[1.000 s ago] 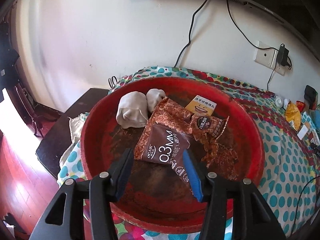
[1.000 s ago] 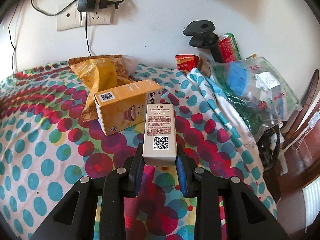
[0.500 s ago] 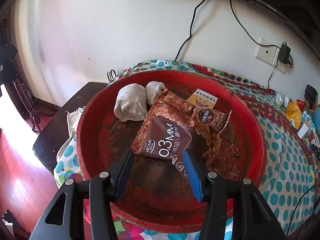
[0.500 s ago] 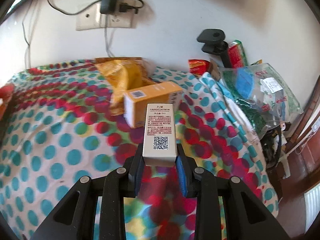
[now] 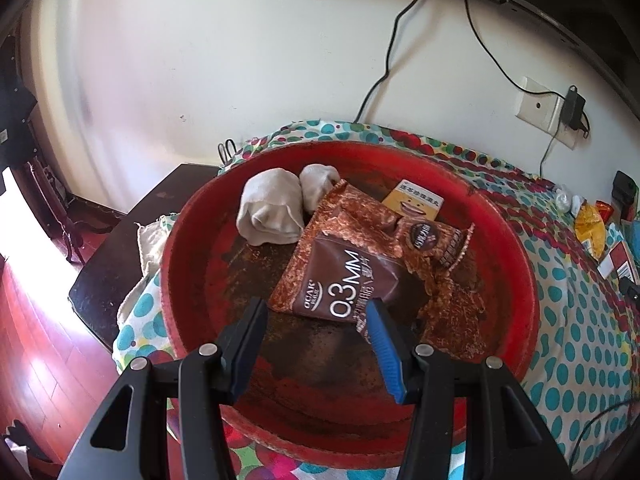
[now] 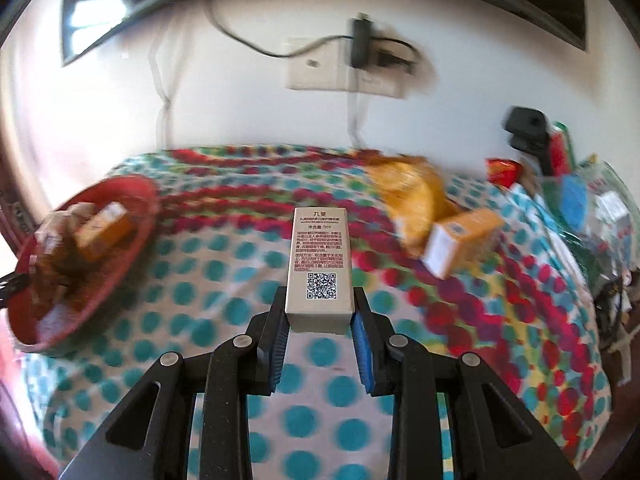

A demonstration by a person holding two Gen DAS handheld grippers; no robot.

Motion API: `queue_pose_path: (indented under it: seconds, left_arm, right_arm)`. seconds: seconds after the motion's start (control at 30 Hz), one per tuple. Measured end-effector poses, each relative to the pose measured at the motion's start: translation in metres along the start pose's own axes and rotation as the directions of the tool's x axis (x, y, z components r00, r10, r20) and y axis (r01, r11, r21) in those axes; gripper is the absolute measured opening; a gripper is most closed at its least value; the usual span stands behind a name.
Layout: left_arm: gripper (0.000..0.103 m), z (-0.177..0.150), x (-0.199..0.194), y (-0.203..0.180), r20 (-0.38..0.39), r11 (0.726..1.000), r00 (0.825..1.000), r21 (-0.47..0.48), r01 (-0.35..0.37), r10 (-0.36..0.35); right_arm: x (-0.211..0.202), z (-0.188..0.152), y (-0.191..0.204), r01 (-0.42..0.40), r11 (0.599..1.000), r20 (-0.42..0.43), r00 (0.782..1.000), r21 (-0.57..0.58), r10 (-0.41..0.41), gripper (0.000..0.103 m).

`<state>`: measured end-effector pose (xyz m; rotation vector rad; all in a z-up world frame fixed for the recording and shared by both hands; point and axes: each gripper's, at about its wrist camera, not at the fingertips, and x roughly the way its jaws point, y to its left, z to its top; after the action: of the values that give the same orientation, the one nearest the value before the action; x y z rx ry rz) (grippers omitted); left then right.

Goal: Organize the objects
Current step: 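Lower the white box into the red tray and open the right gripper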

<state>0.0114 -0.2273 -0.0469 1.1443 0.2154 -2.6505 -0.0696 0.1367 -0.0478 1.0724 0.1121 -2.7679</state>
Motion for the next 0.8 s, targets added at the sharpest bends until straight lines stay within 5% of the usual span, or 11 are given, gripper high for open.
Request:
queue_pose_path:
  seconds: [0.57,0.8]
  left_arm:
    - [0.053,0.004,0.005,0.019,-0.012,0.999,1.0,-0.054,-0.011,0.011]
    - [0.053,0.005,0.008,0.028,-0.018,0.996,1.0,-0.085,-0.012,0.011]
  right_arm:
    - [0.003,0.02,0.135,-0.248,0.958,-0.047,0.969,-0.146,0.244,0.028]
    - [0.021,0.025,0.181,-0.286,0.938,-0.094,0.958,-0.194,0.272,0.028]
